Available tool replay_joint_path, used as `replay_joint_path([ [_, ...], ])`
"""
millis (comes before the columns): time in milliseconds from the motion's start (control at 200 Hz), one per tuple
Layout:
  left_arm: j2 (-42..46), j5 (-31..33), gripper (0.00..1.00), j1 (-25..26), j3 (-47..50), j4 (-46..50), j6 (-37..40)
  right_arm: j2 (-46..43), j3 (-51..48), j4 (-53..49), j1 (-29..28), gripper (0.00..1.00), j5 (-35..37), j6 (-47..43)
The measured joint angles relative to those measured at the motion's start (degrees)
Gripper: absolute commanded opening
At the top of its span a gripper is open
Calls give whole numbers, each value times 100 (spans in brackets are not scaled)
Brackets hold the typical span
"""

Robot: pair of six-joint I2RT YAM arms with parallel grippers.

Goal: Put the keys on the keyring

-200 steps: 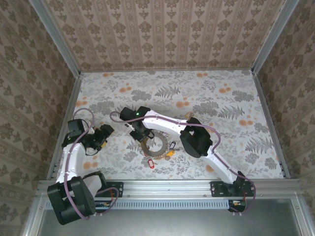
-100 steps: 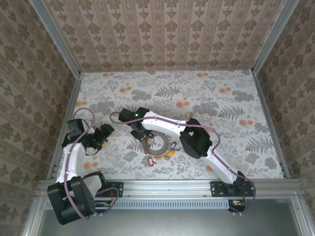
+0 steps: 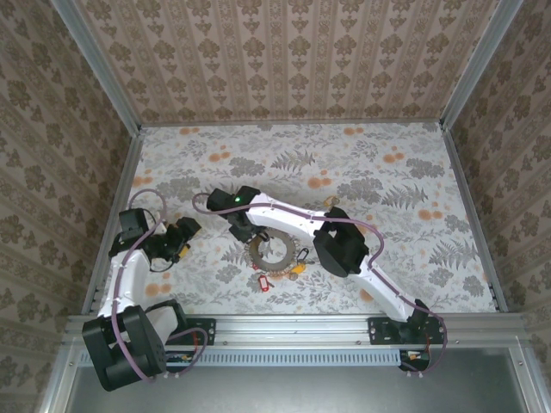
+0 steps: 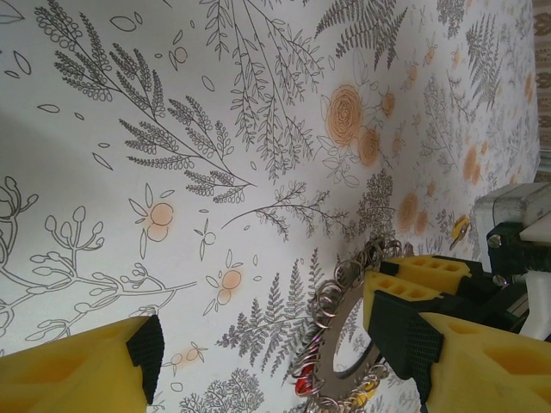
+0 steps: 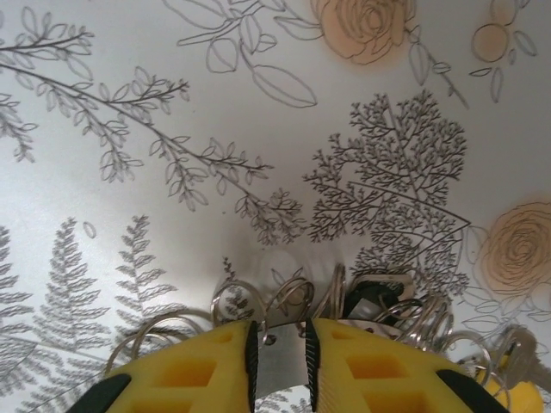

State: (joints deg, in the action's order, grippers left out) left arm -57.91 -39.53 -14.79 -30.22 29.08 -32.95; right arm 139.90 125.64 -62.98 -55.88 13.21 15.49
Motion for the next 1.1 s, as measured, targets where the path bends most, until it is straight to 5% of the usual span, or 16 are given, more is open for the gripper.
replay_joint_path([
  [405, 2, -37, 77, 0, 0, 4, 0, -17, -133, 175, 686, 27, -1368, 433],
  [1100, 0, -35, 75, 0, 0, 7, 0, -17, -140, 214, 627, 21, -1692, 356],
])
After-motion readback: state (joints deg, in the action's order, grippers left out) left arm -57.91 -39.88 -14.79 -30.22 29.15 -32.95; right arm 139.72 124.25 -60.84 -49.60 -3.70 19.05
